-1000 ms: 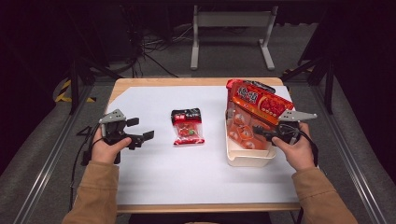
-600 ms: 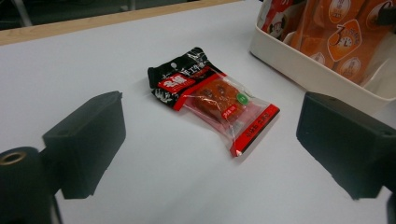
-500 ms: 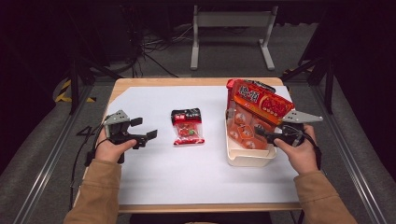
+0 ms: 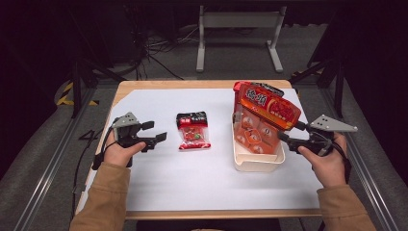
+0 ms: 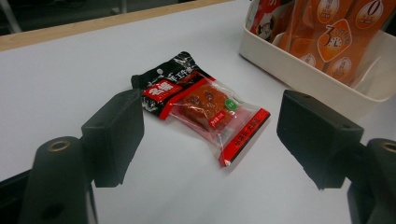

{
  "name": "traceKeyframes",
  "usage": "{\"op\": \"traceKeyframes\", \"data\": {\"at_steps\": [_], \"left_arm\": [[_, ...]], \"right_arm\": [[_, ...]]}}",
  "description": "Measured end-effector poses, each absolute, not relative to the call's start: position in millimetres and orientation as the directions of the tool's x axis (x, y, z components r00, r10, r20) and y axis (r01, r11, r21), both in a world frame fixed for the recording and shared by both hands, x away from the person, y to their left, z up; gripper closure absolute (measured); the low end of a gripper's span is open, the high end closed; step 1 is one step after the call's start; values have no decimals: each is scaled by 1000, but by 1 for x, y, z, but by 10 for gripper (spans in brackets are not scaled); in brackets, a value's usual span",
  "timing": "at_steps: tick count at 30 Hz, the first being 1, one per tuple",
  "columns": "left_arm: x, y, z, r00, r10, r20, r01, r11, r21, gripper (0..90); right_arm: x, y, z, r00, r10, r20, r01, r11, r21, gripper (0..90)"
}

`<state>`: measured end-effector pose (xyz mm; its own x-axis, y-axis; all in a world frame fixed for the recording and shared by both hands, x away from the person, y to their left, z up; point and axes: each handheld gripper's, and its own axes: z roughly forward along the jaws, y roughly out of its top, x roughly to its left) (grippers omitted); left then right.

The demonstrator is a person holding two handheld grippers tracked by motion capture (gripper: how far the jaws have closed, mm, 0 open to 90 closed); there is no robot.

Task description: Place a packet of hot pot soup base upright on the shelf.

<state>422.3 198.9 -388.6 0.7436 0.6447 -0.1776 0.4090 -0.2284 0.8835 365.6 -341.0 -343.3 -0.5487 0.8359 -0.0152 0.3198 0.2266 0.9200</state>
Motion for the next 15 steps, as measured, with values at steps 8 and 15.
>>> {"op": "traceKeyframes", "data": {"at_steps": [8, 15], "left_arm": [[424, 185, -387, 766, 622, -162, 399, -263, 878, 237], [426, 173, -388, 758, 642, -116, 386, -299, 873, 221]], "right_arm": [[347, -349, -338, -523, 852, -36, 319, 235, 918, 268], [335, -351, -338, -525, 851, -28, 327, 232, 916, 275]]}}
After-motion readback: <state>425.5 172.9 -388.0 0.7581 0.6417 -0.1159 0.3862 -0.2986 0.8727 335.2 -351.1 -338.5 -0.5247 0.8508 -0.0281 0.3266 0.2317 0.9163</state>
